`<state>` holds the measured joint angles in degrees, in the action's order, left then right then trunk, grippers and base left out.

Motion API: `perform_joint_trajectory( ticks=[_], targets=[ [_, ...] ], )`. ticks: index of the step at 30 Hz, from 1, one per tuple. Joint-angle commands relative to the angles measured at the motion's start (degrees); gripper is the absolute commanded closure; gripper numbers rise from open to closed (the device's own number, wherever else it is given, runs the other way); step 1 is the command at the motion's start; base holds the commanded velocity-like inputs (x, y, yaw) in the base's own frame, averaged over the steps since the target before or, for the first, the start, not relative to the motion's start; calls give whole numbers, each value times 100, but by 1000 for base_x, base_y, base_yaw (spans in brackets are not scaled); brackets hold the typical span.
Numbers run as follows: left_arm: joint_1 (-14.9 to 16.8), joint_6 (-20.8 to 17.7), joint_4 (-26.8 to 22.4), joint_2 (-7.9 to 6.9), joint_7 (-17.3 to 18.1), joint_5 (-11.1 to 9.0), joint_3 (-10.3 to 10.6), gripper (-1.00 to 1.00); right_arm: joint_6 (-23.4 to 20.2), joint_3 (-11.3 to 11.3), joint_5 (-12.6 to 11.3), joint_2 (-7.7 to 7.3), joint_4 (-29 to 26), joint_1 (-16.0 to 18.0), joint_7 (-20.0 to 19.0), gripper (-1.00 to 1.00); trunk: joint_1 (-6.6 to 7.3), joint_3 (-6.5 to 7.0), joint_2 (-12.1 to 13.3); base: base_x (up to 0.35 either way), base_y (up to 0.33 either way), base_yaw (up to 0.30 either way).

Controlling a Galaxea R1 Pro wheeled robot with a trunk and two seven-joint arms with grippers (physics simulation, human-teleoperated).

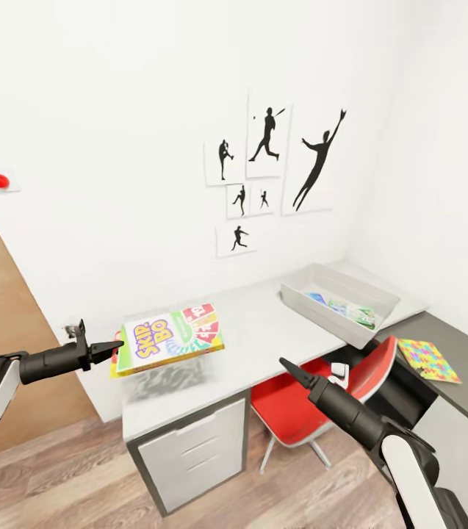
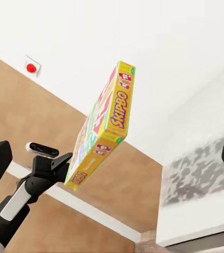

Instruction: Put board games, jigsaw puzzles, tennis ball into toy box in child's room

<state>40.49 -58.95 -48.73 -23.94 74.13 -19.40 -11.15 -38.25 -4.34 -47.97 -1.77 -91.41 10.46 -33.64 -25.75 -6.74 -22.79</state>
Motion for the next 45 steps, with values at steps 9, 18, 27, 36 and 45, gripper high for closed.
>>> perform_joint_trajectory(
  ticks=[9, 18, 27, 36, 45],
  targets=[
    [3, -45, -4, -6, 5, -29, -18, 100, -42, -5, -28, 1, 0, 8, -2, -100, -3, 13, -12, 10, -55, -273],
    [3, -23, -4, -7, 3, -29, -19, 100, -42, -13, -28, 1, 0, 9, -2, -100, -3, 36, -12, 142, -176, -268],
    [3, -20, -4, -11, -4, -23, -19, 100, -42, -18, -28, -8, 0, 9, -2, -100, -3, 39, -12, 182, -236, -255],
    [3, -20, -4, -6, -4, -24, -16, 100, -42, -60, -28, -8, 0, 7, -2, -100, -3, 39, -12, 183, -240, -227],
    [3, -18, -3, -6, -4, -26, -5, 100, -42, -213, -28, -8, 0, 5, -5, -100, -3, 39, -12, 183, -240, -29]
  ],
)
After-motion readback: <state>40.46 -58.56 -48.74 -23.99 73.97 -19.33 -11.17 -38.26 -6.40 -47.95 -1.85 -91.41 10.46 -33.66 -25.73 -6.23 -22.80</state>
